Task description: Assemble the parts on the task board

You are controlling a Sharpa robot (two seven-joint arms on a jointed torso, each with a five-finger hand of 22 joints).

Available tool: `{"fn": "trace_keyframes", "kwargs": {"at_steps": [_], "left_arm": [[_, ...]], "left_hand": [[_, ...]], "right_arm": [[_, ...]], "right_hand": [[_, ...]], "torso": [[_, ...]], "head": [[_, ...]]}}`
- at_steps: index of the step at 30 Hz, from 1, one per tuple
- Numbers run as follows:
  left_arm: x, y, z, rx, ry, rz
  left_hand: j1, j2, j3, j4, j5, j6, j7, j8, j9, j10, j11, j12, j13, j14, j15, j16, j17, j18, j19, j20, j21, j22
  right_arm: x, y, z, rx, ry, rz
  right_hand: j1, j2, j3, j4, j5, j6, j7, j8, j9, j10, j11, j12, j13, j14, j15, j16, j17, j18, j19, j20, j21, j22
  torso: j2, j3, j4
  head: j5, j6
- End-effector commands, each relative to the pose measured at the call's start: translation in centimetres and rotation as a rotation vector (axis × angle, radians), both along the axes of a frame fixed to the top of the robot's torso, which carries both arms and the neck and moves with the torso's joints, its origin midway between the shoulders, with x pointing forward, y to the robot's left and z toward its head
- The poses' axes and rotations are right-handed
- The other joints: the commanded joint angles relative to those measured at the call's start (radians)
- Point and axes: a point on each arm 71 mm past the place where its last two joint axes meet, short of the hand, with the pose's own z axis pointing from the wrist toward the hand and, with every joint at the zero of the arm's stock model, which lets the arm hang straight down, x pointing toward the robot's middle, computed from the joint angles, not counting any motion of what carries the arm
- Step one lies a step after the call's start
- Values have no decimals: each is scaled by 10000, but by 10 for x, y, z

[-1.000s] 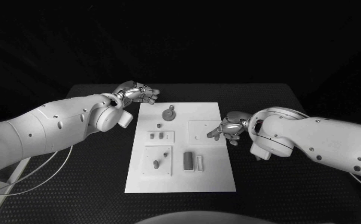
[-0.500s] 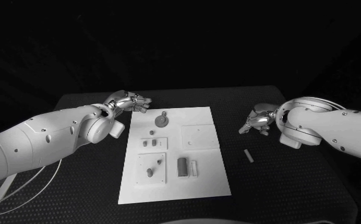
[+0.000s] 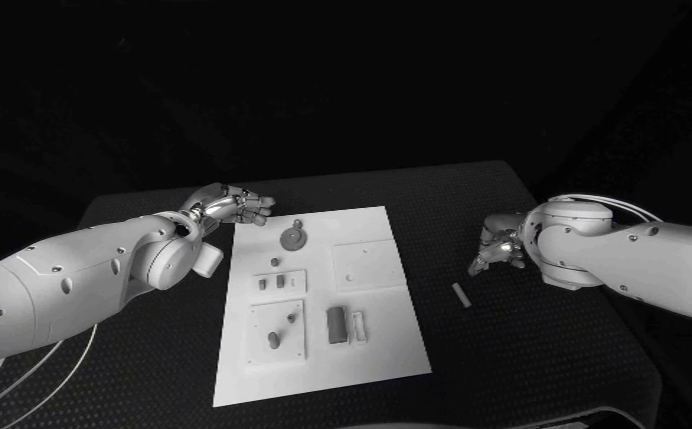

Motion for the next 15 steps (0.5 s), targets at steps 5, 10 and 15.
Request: {"fn": "trace_keyframes", "kwargs": {"at_steps": [5, 10, 15], "left_arm": [[0, -1, 1, -98, -92, -134], [0, 0, 1, -91, -85, -122], [0, 0, 1, -100, -63, -147]], "left_hand": [[-11, -43, -75, 6, -31, 37, -31, 65, -1, 82, -15, -32, 14, -18, 18, -63, 13, 74, -52, -5, -3, -9], [-18, -38, -79, 8, -32, 36, -30, 65, -2, 81, -15, -33, 14, -20, 19, -66, 14, 74, -53, -4, -2, -9], [-24, -38, -85, 9, -33, 36, -30, 64, -3, 80, -14, -34, 14, -21, 20, -68, 15, 74, -55, -3, -3, -10]], "right_arm": [[-6, 9, -28, -824, 493, 490], [-9, 12, -41, -914, 819, 557], [-13, 21, -49, -841, 1001, 739]], "right_hand": [[-352, -294, 189, 683, 31, -39, 5, -6, -24, 52, -11, -31, 27, 34, -9, 71, 0, 57, 21, -56, 42, 164], [-506, -428, 258, 1024, 32, -49, 7, -9, -22, 39, -8, -37, 45, 15, -7, 82, 2, 57, -3, -59, 48, 172], [-594, -510, 288, 1214, 33, -62, 10, -13, -20, 20, -5, -41, 61, -6, -4, 92, 6, 57, -27, -63, 56, 179]], "torso": [[6, 30, 30], [15, 4, 39], [-1, 7, 27]], "head": [[-50, -130], [-68, -196], [-47, -259]]}}
